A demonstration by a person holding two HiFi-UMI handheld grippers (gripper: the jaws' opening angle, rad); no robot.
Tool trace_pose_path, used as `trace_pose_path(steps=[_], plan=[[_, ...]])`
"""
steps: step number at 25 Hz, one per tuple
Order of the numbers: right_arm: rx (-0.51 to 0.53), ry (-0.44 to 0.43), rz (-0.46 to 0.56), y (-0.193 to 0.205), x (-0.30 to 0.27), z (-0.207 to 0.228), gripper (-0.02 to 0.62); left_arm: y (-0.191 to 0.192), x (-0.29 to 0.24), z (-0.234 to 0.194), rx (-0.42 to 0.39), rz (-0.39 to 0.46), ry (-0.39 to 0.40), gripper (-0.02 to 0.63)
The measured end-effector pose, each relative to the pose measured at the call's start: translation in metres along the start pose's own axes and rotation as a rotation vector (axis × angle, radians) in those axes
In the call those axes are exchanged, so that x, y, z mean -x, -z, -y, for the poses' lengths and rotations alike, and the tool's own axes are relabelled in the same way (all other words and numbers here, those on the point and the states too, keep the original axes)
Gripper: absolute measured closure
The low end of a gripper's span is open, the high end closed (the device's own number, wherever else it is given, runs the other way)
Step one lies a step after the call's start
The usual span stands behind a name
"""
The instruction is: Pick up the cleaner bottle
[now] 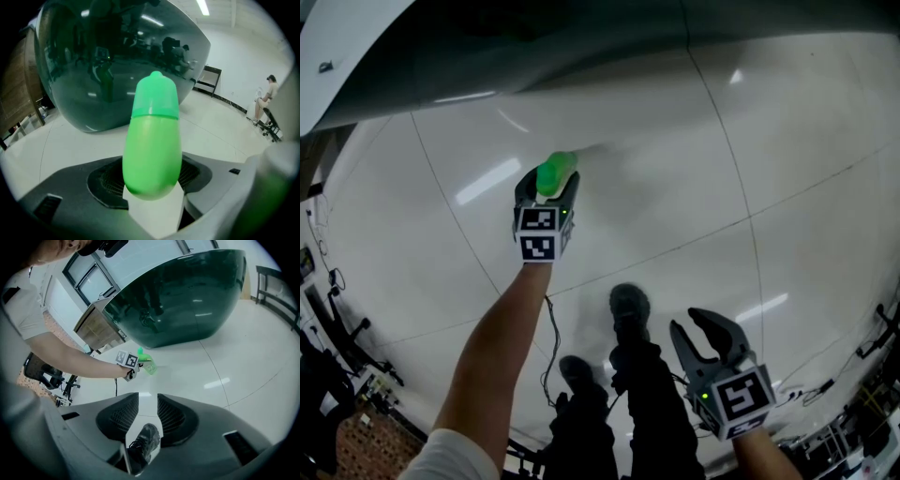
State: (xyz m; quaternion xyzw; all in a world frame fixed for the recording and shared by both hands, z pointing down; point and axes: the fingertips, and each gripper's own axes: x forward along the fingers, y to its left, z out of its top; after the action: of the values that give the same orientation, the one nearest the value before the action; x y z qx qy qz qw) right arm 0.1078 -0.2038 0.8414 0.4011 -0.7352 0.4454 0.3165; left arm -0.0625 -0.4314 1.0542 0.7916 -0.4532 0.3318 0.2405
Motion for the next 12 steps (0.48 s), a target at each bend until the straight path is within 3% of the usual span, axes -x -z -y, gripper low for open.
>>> trace_pose_path(steps=[10,12], plan=[[-0.005,0.015,-0.036,0.018,-0.002,0.011,0.472,0.003,-0.015,-0.010,-0.015,0.041,-0.041,0.329],[-0.007,0.012,-0.042,0.019,-0.003,0.013,0.472,0.000,-0.017,-0.010,-0.035,0.049,-0.052,0.365]])
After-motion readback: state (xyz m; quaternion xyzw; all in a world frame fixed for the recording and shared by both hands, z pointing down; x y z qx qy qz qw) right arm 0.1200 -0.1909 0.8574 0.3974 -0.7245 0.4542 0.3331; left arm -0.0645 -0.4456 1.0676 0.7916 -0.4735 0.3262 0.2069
